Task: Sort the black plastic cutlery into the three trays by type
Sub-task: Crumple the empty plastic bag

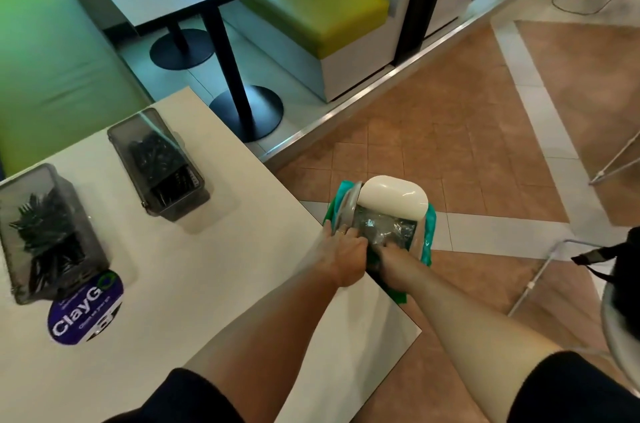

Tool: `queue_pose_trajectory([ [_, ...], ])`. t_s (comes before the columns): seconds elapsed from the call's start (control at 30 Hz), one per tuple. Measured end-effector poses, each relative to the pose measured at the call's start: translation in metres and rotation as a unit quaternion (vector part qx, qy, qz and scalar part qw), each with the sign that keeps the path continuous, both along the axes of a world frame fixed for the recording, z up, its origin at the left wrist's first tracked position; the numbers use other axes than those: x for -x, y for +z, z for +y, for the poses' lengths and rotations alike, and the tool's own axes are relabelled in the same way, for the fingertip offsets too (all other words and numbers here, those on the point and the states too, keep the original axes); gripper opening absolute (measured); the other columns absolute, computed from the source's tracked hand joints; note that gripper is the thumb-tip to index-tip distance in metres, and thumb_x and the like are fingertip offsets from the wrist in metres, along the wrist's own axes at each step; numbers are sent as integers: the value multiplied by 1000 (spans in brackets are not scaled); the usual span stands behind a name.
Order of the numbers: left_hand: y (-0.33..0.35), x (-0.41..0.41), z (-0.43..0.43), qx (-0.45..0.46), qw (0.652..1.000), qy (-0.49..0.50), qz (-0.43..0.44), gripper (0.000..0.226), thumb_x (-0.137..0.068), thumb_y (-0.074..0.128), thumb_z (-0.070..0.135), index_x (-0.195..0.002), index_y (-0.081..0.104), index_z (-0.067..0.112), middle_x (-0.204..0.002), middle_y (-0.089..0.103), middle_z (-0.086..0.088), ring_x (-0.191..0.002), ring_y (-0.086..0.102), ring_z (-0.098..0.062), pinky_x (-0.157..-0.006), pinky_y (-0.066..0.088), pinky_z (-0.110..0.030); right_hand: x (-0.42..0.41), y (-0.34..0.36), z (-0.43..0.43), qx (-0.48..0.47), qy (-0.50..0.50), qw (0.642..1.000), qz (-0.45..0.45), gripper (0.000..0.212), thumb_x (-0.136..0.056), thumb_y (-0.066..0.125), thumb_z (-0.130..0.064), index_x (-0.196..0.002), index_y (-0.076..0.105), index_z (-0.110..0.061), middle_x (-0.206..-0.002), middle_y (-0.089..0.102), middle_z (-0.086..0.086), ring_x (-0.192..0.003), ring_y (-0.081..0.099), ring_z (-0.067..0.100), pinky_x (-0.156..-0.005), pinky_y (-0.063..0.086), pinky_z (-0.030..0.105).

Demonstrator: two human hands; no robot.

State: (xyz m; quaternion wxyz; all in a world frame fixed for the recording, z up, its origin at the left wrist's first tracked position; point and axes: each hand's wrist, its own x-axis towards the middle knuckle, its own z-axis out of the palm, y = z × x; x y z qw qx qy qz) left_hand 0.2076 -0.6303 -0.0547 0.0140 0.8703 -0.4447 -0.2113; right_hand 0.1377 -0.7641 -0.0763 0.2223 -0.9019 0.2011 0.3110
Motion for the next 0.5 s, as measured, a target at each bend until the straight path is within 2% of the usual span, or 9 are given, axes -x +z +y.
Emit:
queue_pose_trajectory([
  [0.07, 2, 2, 4, 20, 1000, -6, 3, 37, -99, 47, 25, -136, 53, 23, -145, 51, -3, -144, 37, -29, -120, 12, -65, 0, 9, 3, -13, 9, 1000, 7, 42, -99, 55, -33, -141, 49, -31, -135, 53, 7, -113, 58, 28, -100, 49, 42],
  [0.17, 4, 6, 5, 25, 1000, -14, 7, 46, -100, 45, 26, -147, 43, 25, -155, 44, 0, -149, 30, -28, -119, 8, -66, 3, 21, 6, -80, -20, 997, -11, 27, -101, 54, -25, -128, 58, -27, -123, 63, 4, -105, 60, 21, -93, 49, 35],
  [0.27, 9, 11, 7, 19, 1000, -15, 7, 54, -101, 42, 28, -154, 33, 24, -160, 37, -2, -151, 26, -30, -120, 7, -67, 9, 35, 5, -128, -110, 985, -26, 37, -98, 55, -14, -133, 57, -28, -123, 61, 1, -109, 54, 20, -96, 46, 36],
  [0.33, 12, 13, 7, 4, 1000, -17, 11, 50, -101, 43, 27, -151, 37, 21, -157, 40, -5, -149, 28, -32, -118, 10, -69, 14, 44, 2, -150, -141, 978, -27, 41, -96, 56, -9, -131, 58, -30, -114, 59, -3, -110, 51, 21, -93, 45, 36],
  [0.4, 18, 15, 9, -10, 1000, -11, 15, 46, -100, 44, 28, -146, 43, 20, -153, 42, -7, -147, 30, -34, -116, 13, -71, 18, 56, 3, -133, -133, 982, -11, 29, -96, 57, -9, -118, 64, -26, -103, 59, -2, -106, 54, 22, -89, 47, 36],
  [0.5, 32, 18, 14, 0, 1000, 8, 29, 42, -100, 46, 29, -141, 49, 20, -149, 44, -8, -144, 34, -33, -115, 19, -69, 19, 70, 4, -96, -106, 990, 6, 22, -89, 55, -8, -102, 68, -20, -106, 65, 7, -103, 61, 27, -94, 53, 42],
])
